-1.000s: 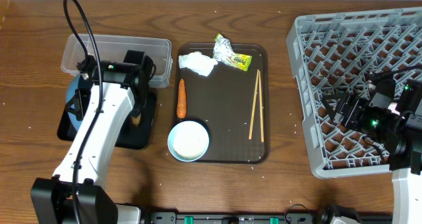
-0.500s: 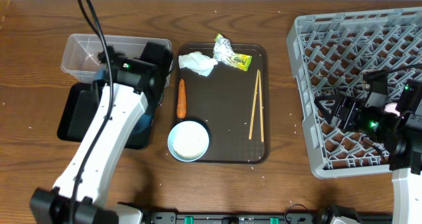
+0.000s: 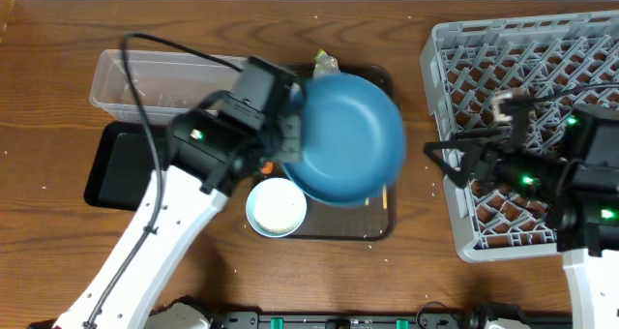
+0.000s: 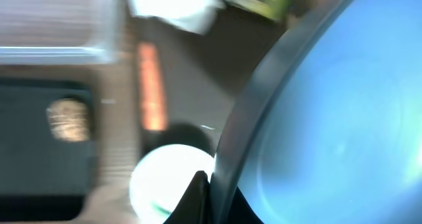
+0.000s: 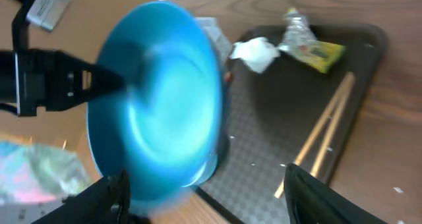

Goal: Sort waste into correct bins and load items into the dishwasher rack
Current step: 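Bring the blue bowl back and pass it to the right gripper, then carry the blue bowl with the right gripper and set it in the rack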

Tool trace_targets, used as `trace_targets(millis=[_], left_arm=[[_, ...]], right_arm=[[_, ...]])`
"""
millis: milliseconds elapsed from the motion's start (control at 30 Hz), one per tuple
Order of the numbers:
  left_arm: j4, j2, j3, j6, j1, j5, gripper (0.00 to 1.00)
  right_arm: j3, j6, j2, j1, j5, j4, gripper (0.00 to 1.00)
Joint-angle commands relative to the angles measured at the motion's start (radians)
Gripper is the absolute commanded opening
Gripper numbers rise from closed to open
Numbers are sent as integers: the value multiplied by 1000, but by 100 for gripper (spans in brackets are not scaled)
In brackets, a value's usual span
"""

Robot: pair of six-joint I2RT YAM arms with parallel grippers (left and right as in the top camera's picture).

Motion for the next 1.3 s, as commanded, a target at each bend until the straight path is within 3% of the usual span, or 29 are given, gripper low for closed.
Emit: trace_targets(millis=[0,100,200,300,400,433,467,567,633,667,900,1033,1133,1267], left_arm=[[17,-12,18,21,-51,91,6],[31,-14,18,20,-80,92,6],[41,-19,18,20,-91,109,6],[55,-30,18,20,-90,168,6],[66,-40,18,20,-90,177,6],[68,-41,18,20,-90,177,6],[69,-41,18,20,-90,177,11],[69,-41,18,20,-90,178,68],[70,-41,18,21,-90,177,88],[70,-41,18,21,-89,177,92],[70,-41,18,24,-90,178,95],[70,-41,18,24,-90,178,95],[68,-41,18,24,-90,178,96],[47,-41,18,24,-90,189,96]], right_arm=[[5,3,0,84,84,9,67],[5,10,1,151,275,-9,64],[5,33,5,211,455,-15,48],[5,36,17,244,518,-9,36],[5,48,29,250,513,5,5],[5,51,29,250,500,11,1],[5,51,28,250,489,17,1],[5,51,18,250,492,40,1],[5,73,5,249,581,47,1],[5,96,-4,249,653,47,1],[5,207,-35,239,1488,103,1],[5,281,-4,199,1823,245,1],[5,108,37,163,1901,455,1],[5,-232,117,95,1892,742,1]])
